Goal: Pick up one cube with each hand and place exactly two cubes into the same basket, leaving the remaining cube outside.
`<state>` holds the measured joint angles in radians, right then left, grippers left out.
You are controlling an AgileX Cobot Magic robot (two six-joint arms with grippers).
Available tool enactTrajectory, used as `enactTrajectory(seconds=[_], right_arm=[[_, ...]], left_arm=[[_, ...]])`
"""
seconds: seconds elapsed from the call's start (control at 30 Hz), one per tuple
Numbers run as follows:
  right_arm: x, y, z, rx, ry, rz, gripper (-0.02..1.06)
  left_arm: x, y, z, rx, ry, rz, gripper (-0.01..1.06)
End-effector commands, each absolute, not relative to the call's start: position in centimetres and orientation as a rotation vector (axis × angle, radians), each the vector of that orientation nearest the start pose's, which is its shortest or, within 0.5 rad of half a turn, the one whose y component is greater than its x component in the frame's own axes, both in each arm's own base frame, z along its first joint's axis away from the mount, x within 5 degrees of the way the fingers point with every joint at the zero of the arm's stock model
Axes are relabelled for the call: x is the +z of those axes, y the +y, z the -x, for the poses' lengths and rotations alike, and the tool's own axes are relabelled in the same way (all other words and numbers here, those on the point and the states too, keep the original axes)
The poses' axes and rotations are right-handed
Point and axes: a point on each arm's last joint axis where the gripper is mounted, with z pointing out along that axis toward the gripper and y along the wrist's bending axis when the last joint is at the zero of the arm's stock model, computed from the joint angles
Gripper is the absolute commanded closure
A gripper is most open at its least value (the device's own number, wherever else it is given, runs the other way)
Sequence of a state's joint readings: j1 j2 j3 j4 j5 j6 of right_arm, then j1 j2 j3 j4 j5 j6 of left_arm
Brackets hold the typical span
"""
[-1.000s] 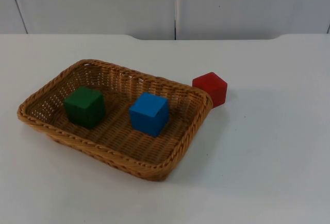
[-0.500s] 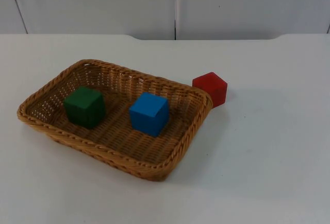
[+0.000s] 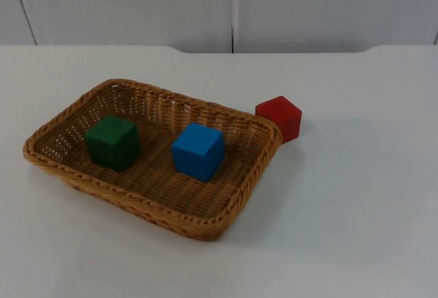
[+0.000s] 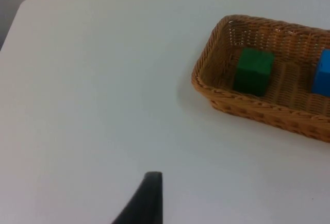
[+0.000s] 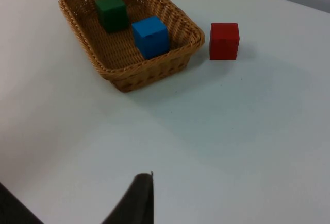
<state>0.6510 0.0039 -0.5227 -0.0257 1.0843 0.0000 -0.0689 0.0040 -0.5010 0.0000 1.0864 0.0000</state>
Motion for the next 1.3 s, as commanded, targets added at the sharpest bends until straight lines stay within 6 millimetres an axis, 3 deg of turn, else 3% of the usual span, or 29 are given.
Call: enactTrajectory(seconds=[0.0, 1.27], right_arm=[[28.02, -0.61, 0.49, 0.374, 1.96, 0.658, -0.01], [28.03, -0.58, 0.5, 0.385, 1.963, 0.65, -0.01]], left_arm=[[27.49, 0.03, 0.5, -0.043, 2.063, -0.071, 0.0], [27.49, 0.03, 0.5, -0.043, 2.063, -0.071, 0.0]])
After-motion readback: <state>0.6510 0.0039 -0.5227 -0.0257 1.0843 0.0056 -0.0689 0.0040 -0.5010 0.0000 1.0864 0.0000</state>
